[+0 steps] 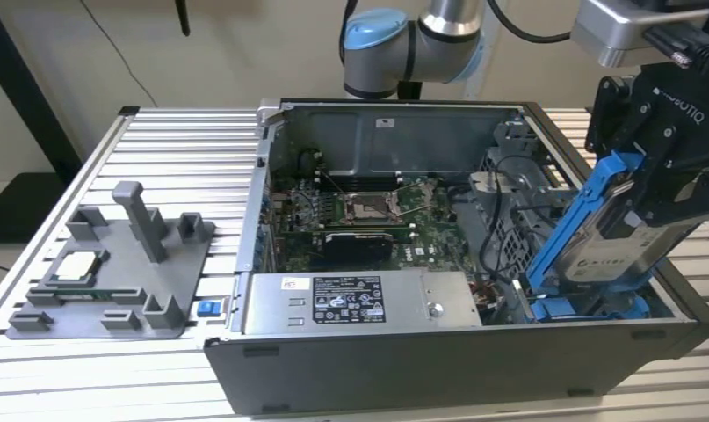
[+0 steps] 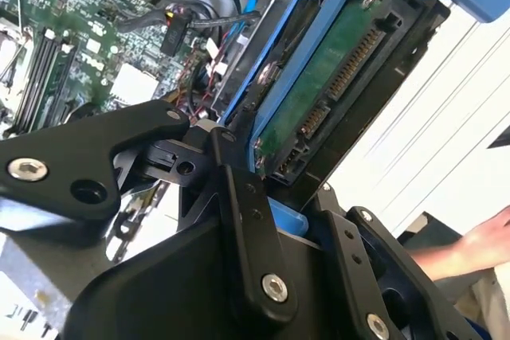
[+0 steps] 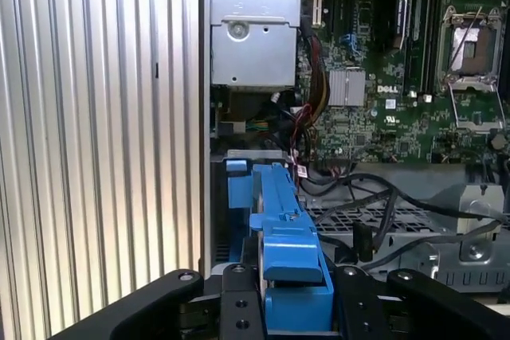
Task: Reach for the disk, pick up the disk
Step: 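Pick up the disk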
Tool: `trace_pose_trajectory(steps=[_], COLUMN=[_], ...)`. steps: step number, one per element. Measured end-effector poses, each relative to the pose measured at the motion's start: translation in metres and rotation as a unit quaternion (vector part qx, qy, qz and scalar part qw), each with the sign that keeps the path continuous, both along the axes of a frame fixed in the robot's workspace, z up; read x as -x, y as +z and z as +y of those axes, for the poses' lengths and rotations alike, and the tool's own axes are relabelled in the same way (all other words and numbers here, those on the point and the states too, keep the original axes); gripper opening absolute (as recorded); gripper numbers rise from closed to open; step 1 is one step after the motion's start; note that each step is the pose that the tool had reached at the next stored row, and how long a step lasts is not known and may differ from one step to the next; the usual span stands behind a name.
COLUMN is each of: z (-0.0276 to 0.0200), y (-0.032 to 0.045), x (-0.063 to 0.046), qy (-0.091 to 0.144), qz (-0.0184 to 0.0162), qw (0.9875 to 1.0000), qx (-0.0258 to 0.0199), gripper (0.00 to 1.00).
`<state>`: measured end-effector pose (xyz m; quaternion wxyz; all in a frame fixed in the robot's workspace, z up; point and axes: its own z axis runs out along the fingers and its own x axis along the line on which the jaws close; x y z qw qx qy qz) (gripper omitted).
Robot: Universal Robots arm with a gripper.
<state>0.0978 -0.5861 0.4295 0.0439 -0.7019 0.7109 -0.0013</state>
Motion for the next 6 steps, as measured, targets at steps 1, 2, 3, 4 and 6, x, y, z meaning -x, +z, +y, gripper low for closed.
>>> trace_pose_trajectory(steps=[1, 2, 3, 4, 6], z=[0.0000, 0.0000, 0.0000, 0.0000, 0.0000], y=[-0.0001, -0.0001, -0.0004, -0.0006, -0.0007], x=[0.0000, 0.0000, 0.0000, 0.0000, 0.0000], qy=[0.000, 0.000, 0.000, 0.000, 0.000], qz=[0.0000, 0.0000, 0.0000, 0.0000, 0.0000], qw=[1.0000, 1.0000, 1.0000, 1.0000, 1.0000], qx=[0.0000, 0.0001, 0.0000, 0.0001, 0.0001], gripper=[0.00, 0.00, 0.00, 0.00, 0.00])
